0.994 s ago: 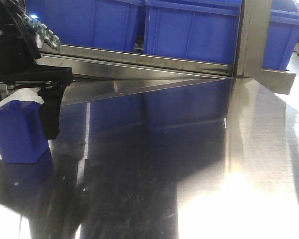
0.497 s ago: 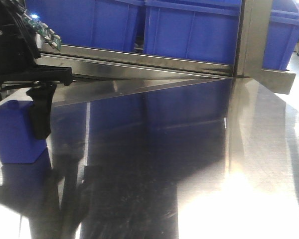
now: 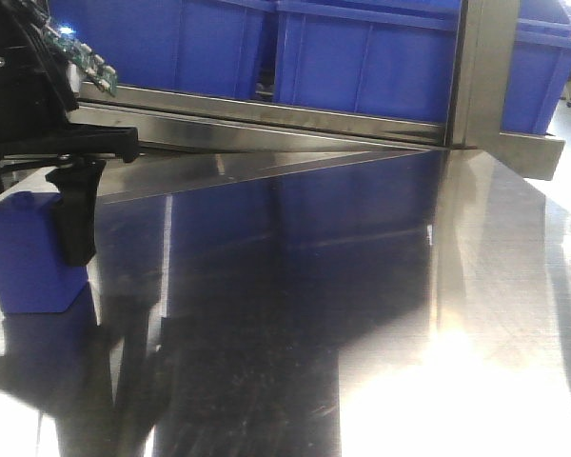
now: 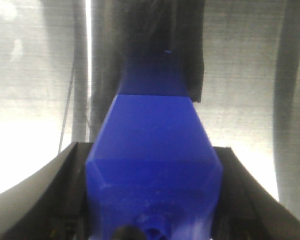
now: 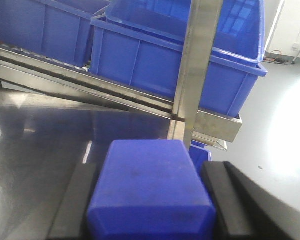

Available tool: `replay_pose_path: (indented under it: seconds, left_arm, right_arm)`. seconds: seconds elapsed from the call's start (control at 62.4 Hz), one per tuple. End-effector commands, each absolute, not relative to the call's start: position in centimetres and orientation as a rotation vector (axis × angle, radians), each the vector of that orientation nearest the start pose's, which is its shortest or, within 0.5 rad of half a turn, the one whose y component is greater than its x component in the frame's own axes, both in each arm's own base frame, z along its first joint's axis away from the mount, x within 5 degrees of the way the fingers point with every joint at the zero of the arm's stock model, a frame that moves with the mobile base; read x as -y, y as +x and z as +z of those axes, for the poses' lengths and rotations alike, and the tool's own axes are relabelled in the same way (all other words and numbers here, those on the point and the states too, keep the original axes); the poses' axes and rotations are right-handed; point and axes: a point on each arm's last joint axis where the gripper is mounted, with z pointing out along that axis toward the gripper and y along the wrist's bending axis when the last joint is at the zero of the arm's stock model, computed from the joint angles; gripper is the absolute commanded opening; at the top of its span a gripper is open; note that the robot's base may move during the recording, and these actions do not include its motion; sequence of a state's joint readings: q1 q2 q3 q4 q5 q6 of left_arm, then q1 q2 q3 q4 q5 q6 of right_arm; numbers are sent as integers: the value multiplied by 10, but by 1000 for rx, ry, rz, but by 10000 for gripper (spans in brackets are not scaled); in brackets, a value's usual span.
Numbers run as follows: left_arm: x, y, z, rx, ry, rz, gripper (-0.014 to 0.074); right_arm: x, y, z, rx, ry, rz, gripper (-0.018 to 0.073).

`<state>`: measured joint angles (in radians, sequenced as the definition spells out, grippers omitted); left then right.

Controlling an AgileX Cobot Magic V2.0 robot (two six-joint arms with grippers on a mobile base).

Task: Pick and sort blue part to right shelf
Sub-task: 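Lift the blue part with the left gripper and pull it back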

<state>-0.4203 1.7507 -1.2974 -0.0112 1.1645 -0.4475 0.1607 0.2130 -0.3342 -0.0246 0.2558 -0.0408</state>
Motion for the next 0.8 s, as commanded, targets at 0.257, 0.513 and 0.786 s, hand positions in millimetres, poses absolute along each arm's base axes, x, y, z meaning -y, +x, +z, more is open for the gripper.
replay_pose_path:
  seconds: [0.257, 0.513, 0.786]
  left_arm:
    - [140, 297, 268, -3013, 2, -133, 286]
    - [143, 295, 268, -3018, 8, -146, 359]
    - [142, 279, 298, -2933, 55, -211, 357]
  right_arm:
    - [-9, 62, 307, -1493, -174, 56, 343]
    - [-9, 62, 307, -1493, -174, 56, 343]
    - [-9, 62, 307, -1493, -174, 56, 343]
